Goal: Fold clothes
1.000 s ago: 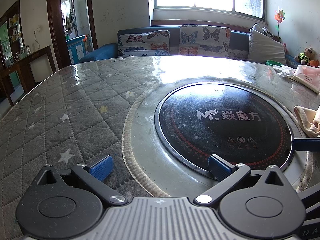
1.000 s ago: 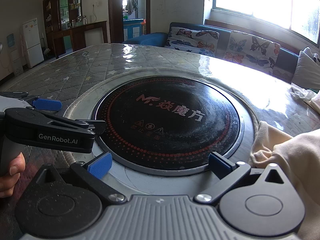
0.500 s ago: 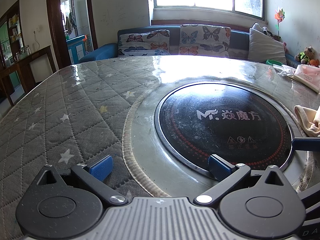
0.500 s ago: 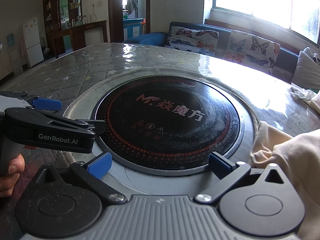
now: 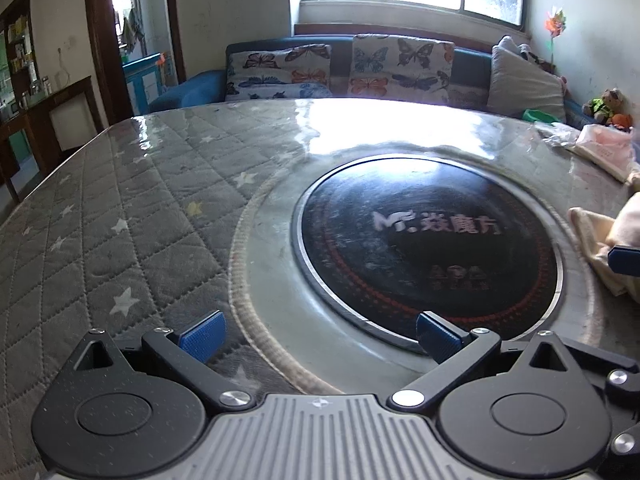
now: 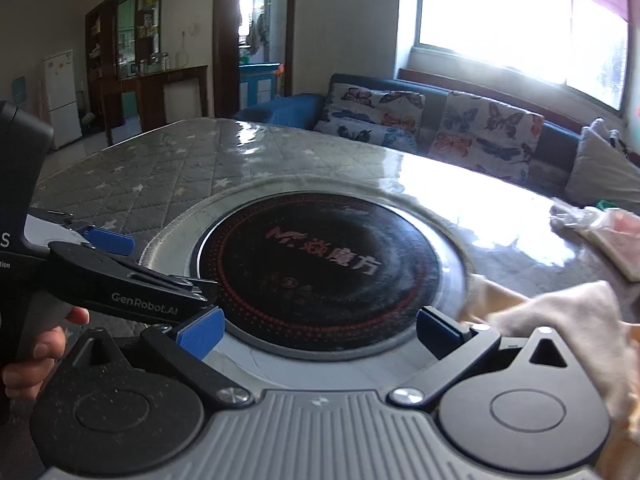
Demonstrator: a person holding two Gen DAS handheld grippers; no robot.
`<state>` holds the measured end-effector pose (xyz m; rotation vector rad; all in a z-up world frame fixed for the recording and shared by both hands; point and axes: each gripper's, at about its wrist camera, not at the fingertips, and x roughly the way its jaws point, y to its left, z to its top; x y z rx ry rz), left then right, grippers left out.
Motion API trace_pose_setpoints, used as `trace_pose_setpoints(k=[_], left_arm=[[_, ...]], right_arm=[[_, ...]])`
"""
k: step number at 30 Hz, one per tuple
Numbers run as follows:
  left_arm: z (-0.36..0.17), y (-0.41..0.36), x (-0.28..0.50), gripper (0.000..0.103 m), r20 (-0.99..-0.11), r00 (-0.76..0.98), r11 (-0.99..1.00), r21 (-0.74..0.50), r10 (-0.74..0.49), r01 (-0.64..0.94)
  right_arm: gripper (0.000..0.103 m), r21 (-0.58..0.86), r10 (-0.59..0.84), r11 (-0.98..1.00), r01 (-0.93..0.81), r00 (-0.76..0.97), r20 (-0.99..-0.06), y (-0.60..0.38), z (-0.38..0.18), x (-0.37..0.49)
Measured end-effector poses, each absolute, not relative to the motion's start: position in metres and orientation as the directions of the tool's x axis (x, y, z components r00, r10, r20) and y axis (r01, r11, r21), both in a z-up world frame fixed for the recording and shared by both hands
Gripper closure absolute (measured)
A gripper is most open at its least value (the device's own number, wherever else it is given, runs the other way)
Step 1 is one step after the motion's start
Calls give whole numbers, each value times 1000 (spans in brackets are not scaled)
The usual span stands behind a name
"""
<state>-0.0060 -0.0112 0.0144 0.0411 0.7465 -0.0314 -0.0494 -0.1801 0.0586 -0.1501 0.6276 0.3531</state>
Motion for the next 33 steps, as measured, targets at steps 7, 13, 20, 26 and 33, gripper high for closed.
trace_pose_setpoints(k=[7,13,20,26,33], left_arm=[[28,-40,-21,0,-673,736,992,27,-76,127],[35,-71,-22,0,-691,711,980,22,-129,200],[46,-109,-25,0,-701,688,957,30,-185,288],[57,-134,-21,0,-707,672,942,26,-220,335],[73,-166,-10,0,-704,662,925,22,-255,380]], right_arm=[[0,-36,237,947,-320,768,-595,-214,70,-79],[0,-47,191,961,-272,776,-601,-247,79,-103],[1,-60,117,980,-188,799,-590,-283,91,-118],[6,-50,63,992,-114,807,-587,-311,97,-118],[18,-17,-1,1000,-11,808,-589,-346,98,-111]])
